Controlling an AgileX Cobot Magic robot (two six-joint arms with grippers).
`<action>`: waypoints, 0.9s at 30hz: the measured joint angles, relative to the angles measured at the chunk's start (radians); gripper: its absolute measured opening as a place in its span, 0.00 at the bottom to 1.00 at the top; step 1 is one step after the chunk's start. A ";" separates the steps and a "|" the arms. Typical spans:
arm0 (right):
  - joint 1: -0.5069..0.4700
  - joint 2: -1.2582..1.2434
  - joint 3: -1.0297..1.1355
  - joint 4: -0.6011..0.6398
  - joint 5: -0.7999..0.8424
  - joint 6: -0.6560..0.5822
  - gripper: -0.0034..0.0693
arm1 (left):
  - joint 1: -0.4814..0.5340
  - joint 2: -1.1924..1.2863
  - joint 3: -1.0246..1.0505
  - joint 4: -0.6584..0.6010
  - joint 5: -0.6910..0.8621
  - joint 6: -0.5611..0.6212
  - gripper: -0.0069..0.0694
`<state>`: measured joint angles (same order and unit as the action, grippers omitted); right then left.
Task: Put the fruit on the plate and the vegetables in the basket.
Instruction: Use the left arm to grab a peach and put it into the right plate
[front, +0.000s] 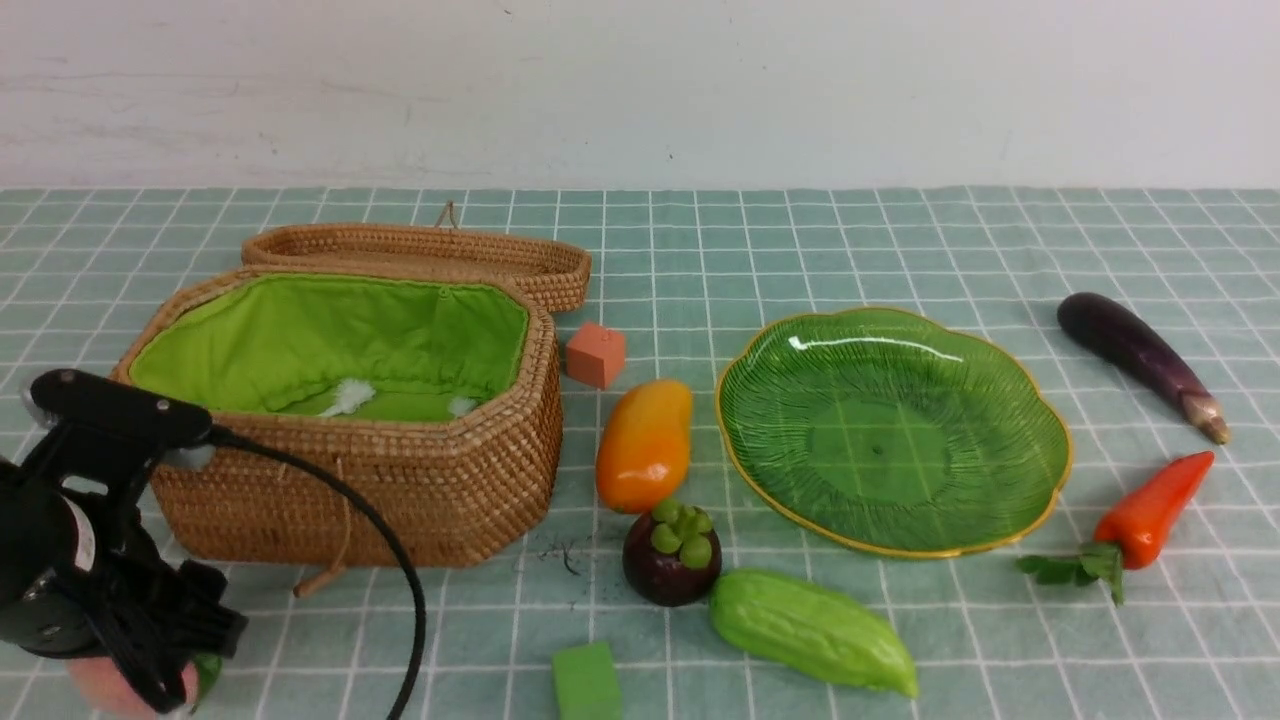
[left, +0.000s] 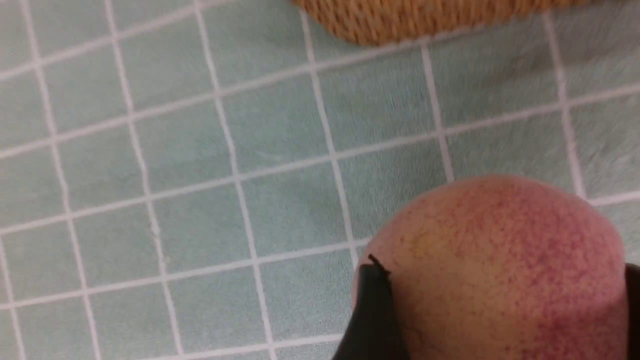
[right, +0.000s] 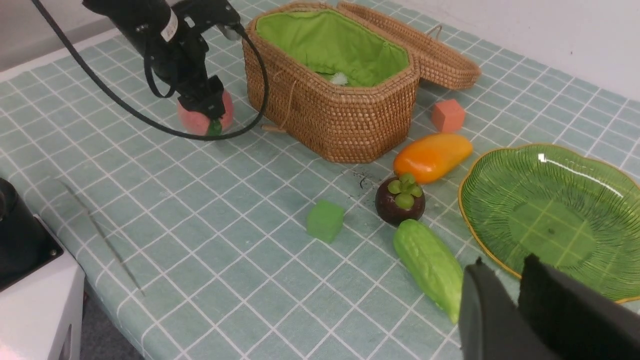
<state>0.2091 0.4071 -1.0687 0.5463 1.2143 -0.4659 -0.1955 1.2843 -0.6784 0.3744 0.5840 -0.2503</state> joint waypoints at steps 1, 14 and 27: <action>0.000 0.000 0.000 0.000 0.000 0.000 0.21 | 0.000 -0.002 0.000 -0.001 0.003 0.000 0.78; 0.000 0.000 0.000 -0.084 -0.099 0.135 0.21 | -0.325 -0.128 -0.015 -0.162 0.103 0.025 0.78; 0.000 0.000 0.002 -0.369 -0.154 0.466 0.21 | -0.596 0.295 -0.566 -0.193 -0.062 0.013 0.78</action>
<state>0.2091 0.4071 -1.0669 0.1771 1.0607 0.0000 -0.7915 1.5789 -1.2440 0.1814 0.5218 -0.2376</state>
